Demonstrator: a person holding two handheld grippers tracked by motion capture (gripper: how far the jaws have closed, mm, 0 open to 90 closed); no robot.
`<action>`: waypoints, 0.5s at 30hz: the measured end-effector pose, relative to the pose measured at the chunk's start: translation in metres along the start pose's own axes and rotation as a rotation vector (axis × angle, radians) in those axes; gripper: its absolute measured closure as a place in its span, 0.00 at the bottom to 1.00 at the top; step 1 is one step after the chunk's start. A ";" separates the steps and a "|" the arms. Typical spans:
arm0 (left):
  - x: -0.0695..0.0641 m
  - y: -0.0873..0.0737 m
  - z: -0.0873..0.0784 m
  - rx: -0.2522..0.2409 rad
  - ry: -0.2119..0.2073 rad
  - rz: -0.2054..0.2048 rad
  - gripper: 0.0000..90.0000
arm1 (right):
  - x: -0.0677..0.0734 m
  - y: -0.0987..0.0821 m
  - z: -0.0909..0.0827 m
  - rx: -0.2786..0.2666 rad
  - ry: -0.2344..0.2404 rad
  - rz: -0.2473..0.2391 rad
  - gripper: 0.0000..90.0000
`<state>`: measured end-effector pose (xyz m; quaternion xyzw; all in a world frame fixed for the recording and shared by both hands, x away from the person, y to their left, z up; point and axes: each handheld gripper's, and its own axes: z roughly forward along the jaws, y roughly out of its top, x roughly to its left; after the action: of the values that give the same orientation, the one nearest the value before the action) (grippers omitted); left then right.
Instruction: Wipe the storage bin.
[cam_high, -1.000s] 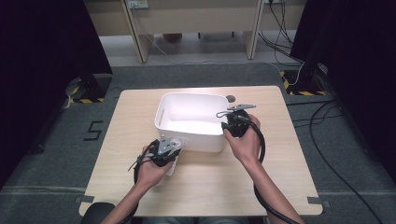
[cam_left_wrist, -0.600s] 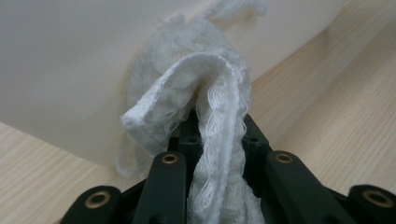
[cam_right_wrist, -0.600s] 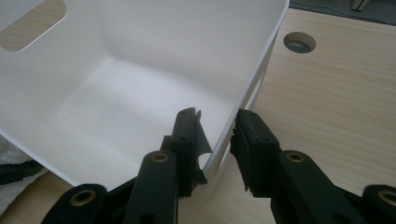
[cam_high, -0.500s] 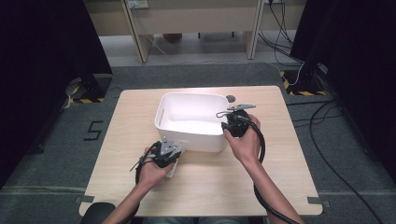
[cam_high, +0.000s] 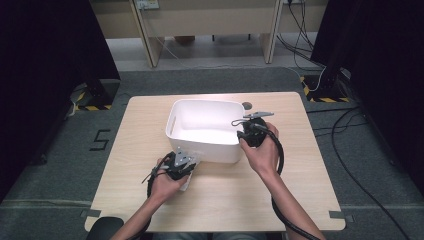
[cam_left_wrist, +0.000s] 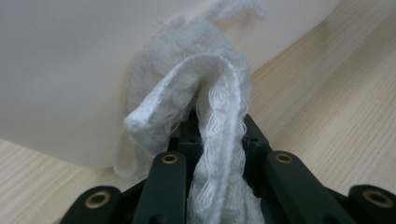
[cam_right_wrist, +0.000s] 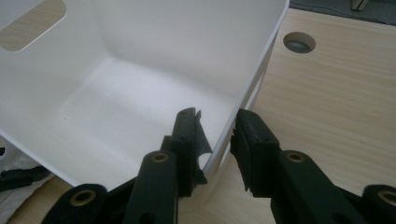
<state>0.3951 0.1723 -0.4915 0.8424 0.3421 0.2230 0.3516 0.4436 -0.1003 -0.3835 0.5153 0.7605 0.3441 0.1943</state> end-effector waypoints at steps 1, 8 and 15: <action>0.000 0.000 0.000 0.001 -0.001 -0.002 0.84 | 0.000 0.000 0.000 -0.001 0.001 0.000 0.78; -0.002 0.002 0.001 -0.001 -0.006 -0.001 0.84 | 0.000 0.000 0.000 -0.002 0.000 0.000 0.78; -0.005 0.004 0.002 -0.002 -0.017 0.006 0.84 | 0.000 0.000 0.000 -0.002 0.000 0.001 0.78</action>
<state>0.3952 0.1653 -0.4905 0.8449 0.3364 0.2171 0.3547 0.4435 -0.1005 -0.3836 0.5153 0.7599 0.3451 0.1946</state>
